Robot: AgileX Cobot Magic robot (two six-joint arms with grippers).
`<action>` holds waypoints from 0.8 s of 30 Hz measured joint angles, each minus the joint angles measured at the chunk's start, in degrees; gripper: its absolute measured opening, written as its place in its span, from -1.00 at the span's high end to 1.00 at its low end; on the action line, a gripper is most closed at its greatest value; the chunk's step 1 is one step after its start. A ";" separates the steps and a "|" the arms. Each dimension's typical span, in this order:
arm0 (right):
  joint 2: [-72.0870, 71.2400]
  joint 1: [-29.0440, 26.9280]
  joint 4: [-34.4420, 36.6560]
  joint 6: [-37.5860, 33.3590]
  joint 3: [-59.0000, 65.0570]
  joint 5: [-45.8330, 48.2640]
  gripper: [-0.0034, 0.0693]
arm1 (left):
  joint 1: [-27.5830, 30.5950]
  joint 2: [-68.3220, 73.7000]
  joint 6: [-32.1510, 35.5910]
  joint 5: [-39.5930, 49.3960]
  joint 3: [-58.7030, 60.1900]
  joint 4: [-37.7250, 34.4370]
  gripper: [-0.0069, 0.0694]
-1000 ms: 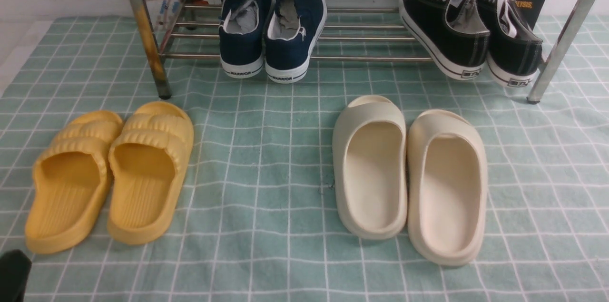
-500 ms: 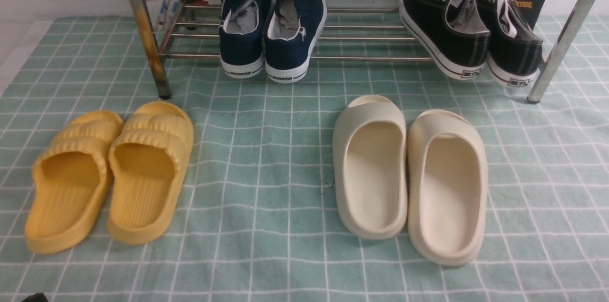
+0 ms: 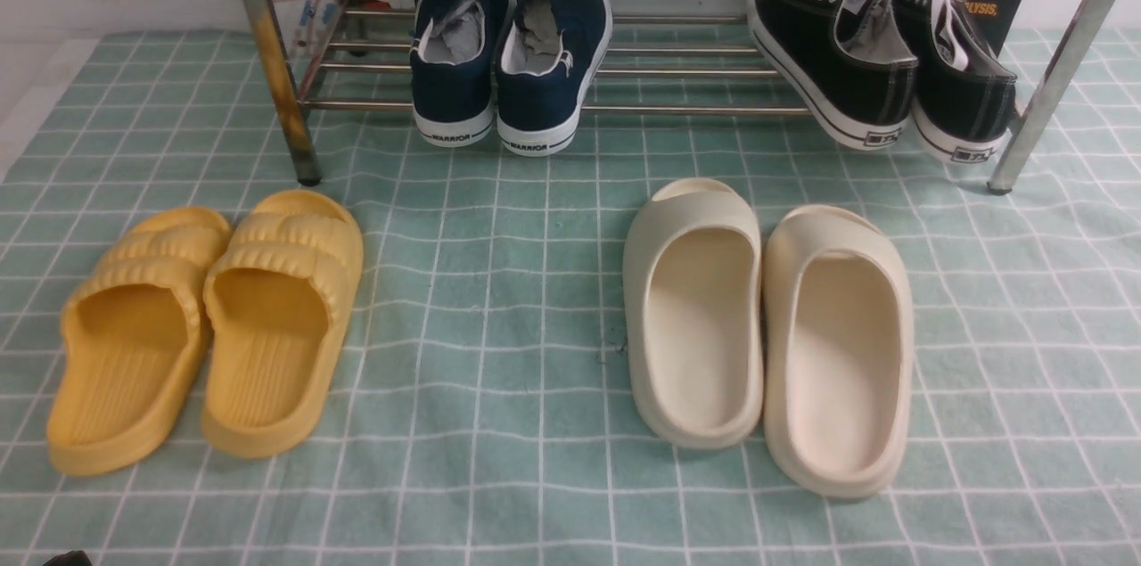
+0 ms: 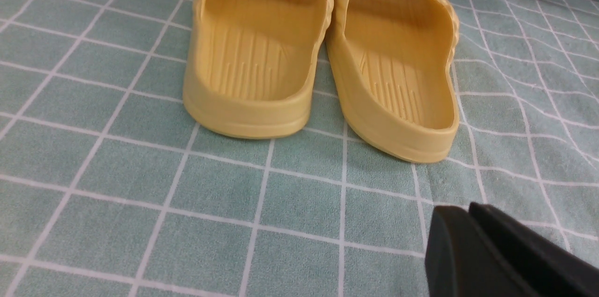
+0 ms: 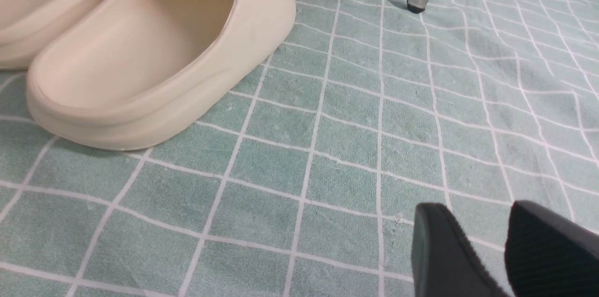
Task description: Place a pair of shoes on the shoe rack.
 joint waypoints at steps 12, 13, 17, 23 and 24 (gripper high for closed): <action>0.00 0.00 0.00 0.00 0.00 0.00 0.23 | 0.00 0.00 0.00 0.00 0.00 -0.05 0.67; 0.00 0.00 0.00 0.00 0.00 0.00 0.23 | 0.00 0.00 0.00 0.00 0.00 -0.05 0.67; 0.00 0.00 0.00 0.00 0.00 0.00 0.23 | 0.00 0.00 0.00 0.00 0.00 -0.05 0.67; 0.00 0.00 0.00 0.00 0.00 0.00 0.23 | 0.00 0.00 0.00 0.00 0.00 -0.05 0.66; 0.00 0.00 0.00 0.00 0.00 0.00 0.23 | 0.00 0.00 0.00 0.00 0.00 -0.05 0.66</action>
